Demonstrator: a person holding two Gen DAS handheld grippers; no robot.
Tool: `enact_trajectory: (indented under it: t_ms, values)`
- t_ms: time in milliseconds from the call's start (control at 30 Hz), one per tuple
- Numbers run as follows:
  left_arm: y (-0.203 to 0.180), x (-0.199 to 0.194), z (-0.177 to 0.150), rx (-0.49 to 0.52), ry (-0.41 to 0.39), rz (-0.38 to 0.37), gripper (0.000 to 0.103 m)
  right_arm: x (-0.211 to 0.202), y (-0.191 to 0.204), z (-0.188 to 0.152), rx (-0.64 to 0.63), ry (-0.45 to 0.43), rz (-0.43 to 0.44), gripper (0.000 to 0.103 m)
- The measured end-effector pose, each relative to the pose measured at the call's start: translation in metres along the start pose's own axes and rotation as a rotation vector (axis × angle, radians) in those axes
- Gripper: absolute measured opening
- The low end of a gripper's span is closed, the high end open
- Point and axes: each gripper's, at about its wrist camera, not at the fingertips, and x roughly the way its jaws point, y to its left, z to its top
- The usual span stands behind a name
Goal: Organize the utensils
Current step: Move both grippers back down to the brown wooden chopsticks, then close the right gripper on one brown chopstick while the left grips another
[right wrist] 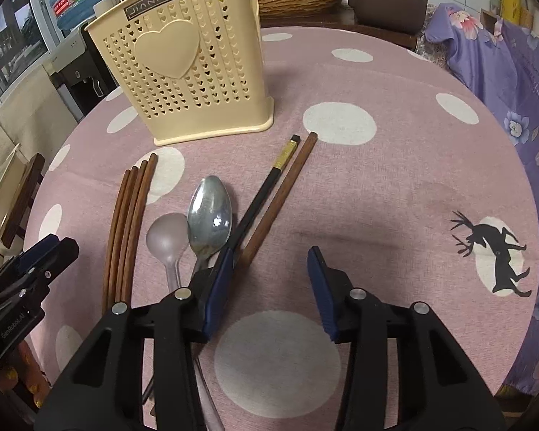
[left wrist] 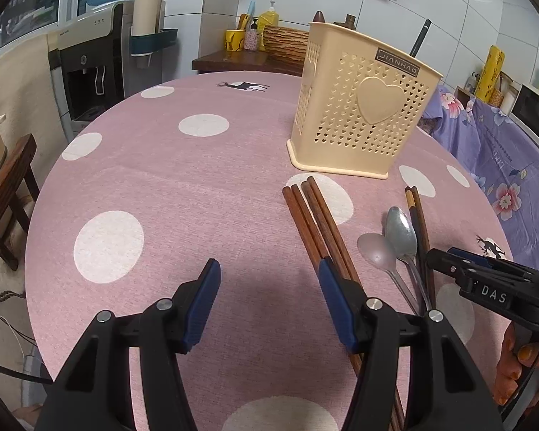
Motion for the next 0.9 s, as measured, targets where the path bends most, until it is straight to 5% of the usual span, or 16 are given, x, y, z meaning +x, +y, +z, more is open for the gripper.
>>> enact_trajectory:
  t_ms: [300, 467, 900]
  values:
    - [-0.008, 0.012, 0.007, 0.026, 0.039, -0.024, 0.056, -0.004, -0.021, 0.001, 0.052, 0.014, -0.011, 0.039]
    - [-0.017, 0.024, 0.011, 0.038, 0.072, -0.043, 0.046, -0.004, -0.02, 0.0, 0.058, 0.002, -0.001, 0.039]
    - [-0.012, 0.027, 0.008, 0.062, 0.087, 0.034, 0.037, -0.01, -0.023, -0.002, 0.05, -0.02, -0.031, 0.039]
